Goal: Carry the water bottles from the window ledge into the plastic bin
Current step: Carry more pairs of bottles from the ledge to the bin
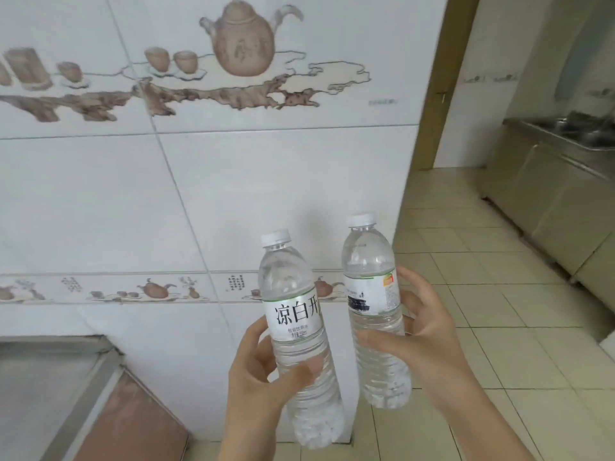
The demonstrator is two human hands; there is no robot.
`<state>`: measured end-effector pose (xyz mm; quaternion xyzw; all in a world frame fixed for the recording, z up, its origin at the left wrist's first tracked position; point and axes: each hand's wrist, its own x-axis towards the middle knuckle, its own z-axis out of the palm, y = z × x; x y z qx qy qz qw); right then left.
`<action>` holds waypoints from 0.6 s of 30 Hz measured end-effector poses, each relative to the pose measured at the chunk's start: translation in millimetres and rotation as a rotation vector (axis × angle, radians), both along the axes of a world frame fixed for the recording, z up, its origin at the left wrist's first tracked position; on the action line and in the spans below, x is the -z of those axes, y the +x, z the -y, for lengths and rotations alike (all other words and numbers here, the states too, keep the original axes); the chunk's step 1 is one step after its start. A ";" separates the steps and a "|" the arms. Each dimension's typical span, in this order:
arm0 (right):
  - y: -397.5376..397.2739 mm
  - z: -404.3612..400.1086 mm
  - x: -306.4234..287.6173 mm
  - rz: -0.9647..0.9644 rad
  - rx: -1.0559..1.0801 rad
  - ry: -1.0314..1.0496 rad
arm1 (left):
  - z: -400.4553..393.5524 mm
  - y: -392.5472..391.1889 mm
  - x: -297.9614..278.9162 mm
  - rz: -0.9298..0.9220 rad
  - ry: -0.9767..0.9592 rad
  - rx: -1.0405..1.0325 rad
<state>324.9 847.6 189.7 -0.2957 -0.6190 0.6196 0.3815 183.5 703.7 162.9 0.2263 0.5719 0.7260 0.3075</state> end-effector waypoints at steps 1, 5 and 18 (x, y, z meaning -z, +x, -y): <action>17.6 -10.1 0.8 0.008 0.035 -0.002 | -14.1 14.5 0.4 -0.002 0.000 0.036; 86.5 -42.6 2.5 0.006 0.179 -0.013 | -66.3 67.1 -0.2 0.001 0.004 0.180; 223.1 -140.3 14.2 -0.051 0.581 -0.054 | -231.3 166.2 -0.4 -0.039 0.009 0.491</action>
